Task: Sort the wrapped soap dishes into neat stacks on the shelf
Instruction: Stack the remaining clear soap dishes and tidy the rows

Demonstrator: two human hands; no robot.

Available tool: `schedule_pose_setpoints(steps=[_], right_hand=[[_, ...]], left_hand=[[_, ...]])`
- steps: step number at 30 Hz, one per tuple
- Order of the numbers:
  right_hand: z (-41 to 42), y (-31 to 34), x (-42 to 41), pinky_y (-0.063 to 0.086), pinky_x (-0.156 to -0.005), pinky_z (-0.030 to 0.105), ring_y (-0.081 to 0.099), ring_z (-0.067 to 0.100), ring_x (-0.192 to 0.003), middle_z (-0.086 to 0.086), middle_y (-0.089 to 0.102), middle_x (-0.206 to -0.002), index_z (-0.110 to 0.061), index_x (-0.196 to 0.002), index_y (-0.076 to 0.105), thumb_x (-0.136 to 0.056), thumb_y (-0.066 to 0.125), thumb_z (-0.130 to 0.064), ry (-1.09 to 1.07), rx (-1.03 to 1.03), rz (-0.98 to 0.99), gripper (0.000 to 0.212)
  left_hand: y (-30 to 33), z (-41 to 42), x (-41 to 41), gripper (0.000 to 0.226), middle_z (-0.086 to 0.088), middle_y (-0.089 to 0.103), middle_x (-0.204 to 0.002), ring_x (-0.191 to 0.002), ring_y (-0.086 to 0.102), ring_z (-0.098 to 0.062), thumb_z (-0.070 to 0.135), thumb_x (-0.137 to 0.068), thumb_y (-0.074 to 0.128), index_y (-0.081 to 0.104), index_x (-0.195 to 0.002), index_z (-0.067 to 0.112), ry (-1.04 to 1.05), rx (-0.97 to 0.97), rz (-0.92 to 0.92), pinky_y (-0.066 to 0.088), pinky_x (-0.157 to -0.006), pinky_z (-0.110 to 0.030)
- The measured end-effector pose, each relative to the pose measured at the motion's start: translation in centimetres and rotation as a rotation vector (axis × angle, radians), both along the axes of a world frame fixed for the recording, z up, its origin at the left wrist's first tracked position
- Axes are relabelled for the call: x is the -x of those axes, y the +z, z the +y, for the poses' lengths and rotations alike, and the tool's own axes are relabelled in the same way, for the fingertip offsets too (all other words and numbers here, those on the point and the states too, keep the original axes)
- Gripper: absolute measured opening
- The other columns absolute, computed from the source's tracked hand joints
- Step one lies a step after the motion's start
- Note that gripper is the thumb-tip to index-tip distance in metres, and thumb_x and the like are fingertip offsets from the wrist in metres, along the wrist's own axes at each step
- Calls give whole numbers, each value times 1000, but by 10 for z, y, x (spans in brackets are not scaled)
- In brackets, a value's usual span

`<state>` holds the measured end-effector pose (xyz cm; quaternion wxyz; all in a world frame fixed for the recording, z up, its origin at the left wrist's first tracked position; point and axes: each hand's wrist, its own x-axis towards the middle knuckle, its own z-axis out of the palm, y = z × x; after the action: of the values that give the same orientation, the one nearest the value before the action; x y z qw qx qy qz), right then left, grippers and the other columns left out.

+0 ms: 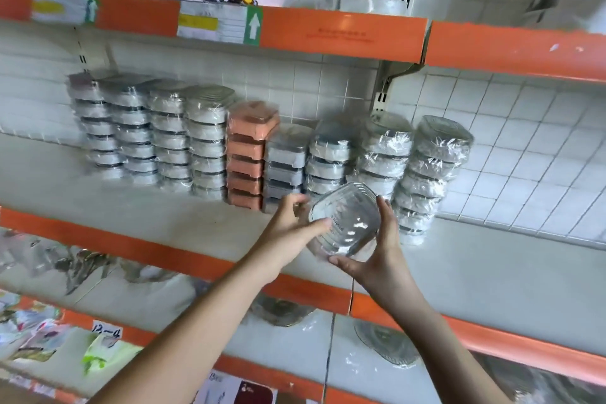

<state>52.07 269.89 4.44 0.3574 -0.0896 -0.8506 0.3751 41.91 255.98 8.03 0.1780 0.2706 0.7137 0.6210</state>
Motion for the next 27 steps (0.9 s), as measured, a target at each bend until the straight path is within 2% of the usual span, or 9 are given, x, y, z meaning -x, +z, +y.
schedule_pose_setpoints(steps=[3, 5, 9, 12, 16, 19, 21, 24, 27], right_hand=[[3, 7, -6, 25, -117, 45, 21, 18, -145, 6, 20, -155, -16, -148, 13, -63, 78, -58, -15, 78, 55, 115], [6, 16, -10, 26, -117, 41, 21, 13, -145, 8, 20, -155, -15, -148, 15, -69, 75, -48, 5, 181, 96, 105], [19, 44, -18, 29, -111, 18, 27, -9, -136, 7, 24, -154, -12, -147, 14, -77, 78, -23, 20, 192, 96, 95], [32, 67, -24, 29, -111, 17, 25, -13, -135, -3, 23, -154, -13, -150, 11, -77, 69, -36, 42, 176, 24, 96], [45, 86, -30, 35, -102, 10, 39, -17, -123, -9, 33, -150, -19, -150, 18, -91, 52, -45, 70, 214, -27, 73], [57, 90, -26, 21, -118, 29, 22, -9, -138, -16, 21, -155, -29, -151, 16, -85, 50, -57, 40, 246, -29, 79], [67, 91, -21, 16, -120, 40, 18, -1, -142, -18, 23, -155, -35, -149, 20, -79, 49, -57, 72, 305, -14, 79], [81, 100, -9, 14, -120, 43, 18, 1, -143, -18, 23, -155, -38, -149, 22, -80, 50, -59, 107, 312, -8, 77], [95, 115, 5, 18, -119, 45, 22, 4, -143, -13, 27, -155, -34, -149, 23, -77, 51, -75, 123, 263, -23, 88]], left_hand=[[9, 14, -1, 54, -8, 60, -118, -101, 61, -21, 31, -74, 76, 48, -120, 34, -46, -133, -34, 50, -89, -37], [20, 23, -3, 50, -10, 61, -117, -94, 65, -23, 26, -75, 76, 53, -119, 27, -82, -241, -80, 55, -80, -36], [38, 45, -9, 58, -7, 66, -112, -96, 66, -32, 51, -55, 75, 56, -108, 36, -93, -290, -60, 52, -85, -55], [49, 56, -9, 55, -3, 66, -112, -102, 65, -24, 56, -59, 74, 55, -107, 35, -139, -307, 4, 50, -91, -50], [62, 64, -1, 73, 1, 66, -114, -104, 64, -19, 60, -54, 76, 53, -116, 29, -225, -267, 71, 48, -95, -48], [72, 68, 5, 69, -1, 66, -113, -103, 65, -20, 54, -56, 80, 51, -114, 28, -261, -277, 101, 50, -92, -48], [78, 70, 9, 76, -1, 65, -111, -102, 65, -20, 52, -57, 82, 49, -118, 22, -267, -289, 125, 52, -89, -50], [88, 77, 18, 76, 3, 65, -109, -102, 64, -18, 56, -60, 79, 47, -120, 22, -229, -259, 200, 51, -90, -49], [97, 88, 28, 73, 3, 64, -111, -105, 62, -16, 61, -62, 74, 46, -117, 22, -191, -186, 293, 47, -95, -46]])
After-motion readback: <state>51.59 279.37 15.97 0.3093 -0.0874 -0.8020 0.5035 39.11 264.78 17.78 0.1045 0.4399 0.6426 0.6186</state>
